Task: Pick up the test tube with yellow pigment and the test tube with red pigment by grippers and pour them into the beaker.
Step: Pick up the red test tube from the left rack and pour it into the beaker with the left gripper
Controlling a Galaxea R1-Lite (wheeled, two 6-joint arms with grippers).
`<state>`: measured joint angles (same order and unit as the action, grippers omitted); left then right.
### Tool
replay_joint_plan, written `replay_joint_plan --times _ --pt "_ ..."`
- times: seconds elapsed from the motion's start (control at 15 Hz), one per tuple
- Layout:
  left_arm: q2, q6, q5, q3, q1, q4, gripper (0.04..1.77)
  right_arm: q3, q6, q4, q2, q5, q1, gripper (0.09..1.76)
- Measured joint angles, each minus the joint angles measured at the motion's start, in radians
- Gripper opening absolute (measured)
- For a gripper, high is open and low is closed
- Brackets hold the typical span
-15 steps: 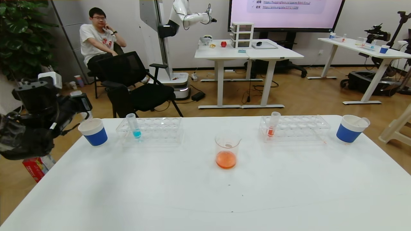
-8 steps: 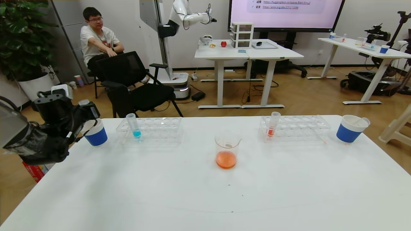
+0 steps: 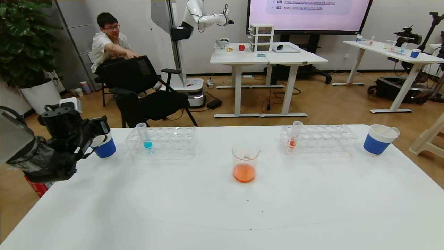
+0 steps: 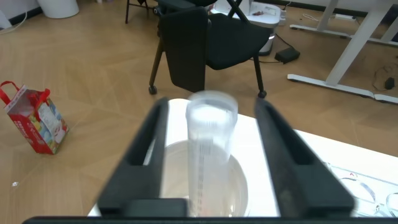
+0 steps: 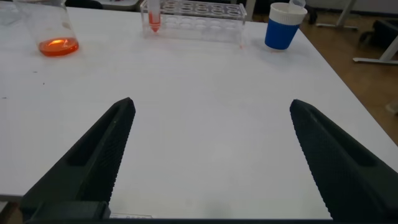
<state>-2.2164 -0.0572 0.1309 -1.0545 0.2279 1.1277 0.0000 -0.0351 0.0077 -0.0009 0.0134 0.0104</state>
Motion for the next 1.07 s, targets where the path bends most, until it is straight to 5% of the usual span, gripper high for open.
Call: replay_joint_plan --times 0.13,0.2,0.47,0.87,1.07 --pt "0.003 0.001 -0.001 0.001 0.002 0.001 1.69 0.000 0.000 0.000 0.000 0.000 0.000 1.74" --pt "0.007 0.001 -0.002 0.001 0.002 0.001 1.75 0.000 0.000 0.000 0.000 0.000 0.000 1.74" --pt "0.063 -0.004 -0.007 -0.009 -0.029 -0.012 1.75 0.000 0.000 0.000 0.000 0.000 0.000 1.74" --pt "0.264 -0.042 -0.001 0.008 -0.265 -0.190 1.75 0.000 0.000 0.000 0.000 0.000 0.000 1.74" --pt "0.369 -0.007 -0.006 0.038 -0.326 -0.207 1.75 0.000 0.000 0.000 0.000 0.000 0.000 1.74"
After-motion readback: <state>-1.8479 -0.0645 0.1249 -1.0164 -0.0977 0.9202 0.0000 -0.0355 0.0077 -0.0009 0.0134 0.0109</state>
